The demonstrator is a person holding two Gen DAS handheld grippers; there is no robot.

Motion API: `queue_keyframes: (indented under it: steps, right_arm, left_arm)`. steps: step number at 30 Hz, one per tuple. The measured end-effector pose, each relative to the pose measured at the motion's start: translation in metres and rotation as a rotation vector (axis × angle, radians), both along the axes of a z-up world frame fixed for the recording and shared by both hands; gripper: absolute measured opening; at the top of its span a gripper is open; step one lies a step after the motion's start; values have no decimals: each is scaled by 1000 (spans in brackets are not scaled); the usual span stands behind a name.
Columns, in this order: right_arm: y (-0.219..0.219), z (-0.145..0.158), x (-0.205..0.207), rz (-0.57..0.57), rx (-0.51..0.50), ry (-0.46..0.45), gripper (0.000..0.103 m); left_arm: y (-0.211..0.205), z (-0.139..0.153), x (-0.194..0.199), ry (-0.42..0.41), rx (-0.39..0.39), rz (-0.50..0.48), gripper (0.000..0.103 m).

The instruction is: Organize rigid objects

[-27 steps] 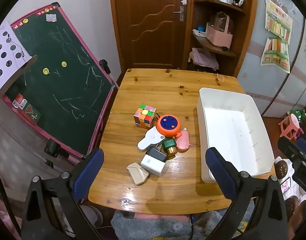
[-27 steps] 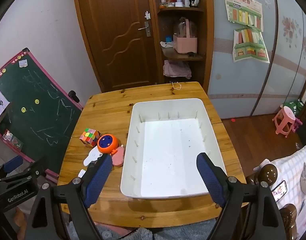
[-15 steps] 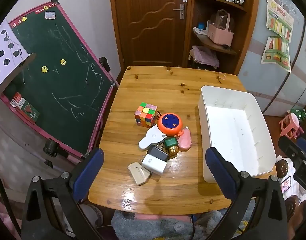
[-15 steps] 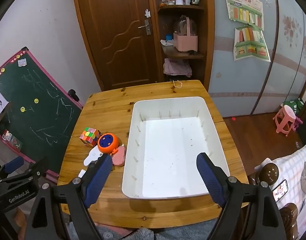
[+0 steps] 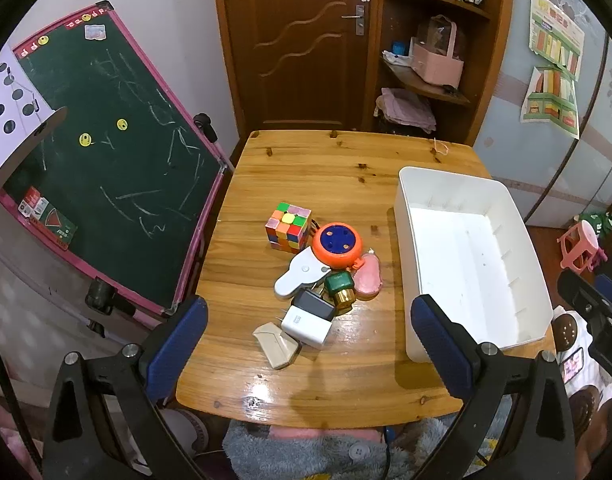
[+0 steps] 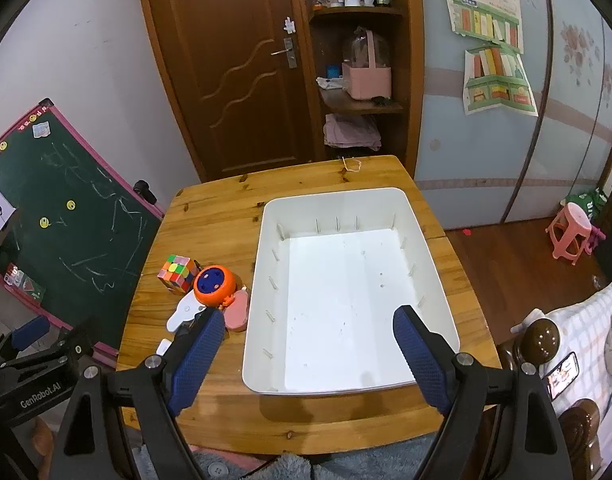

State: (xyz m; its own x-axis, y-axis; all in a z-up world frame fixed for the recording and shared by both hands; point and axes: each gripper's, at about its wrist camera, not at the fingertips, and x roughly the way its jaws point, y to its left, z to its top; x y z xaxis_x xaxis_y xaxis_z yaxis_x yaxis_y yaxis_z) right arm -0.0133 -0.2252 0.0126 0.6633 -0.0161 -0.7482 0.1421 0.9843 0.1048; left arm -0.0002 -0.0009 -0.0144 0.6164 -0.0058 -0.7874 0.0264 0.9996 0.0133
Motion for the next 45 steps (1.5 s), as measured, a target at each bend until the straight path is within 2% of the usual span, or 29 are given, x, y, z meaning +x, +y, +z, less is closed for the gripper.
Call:
queue_keyframes:
  steps: [26, 45]
  right_arm:
    - [6, -1, 1, 9, 2, 10, 87]
    - [14, 3, 3, -2, -52, -6, 87]
  left_arm:
    - [1, -2, 0, 6, -1, -7, 102]
    - [0, 4, 9, -11, -6, -16, 102]
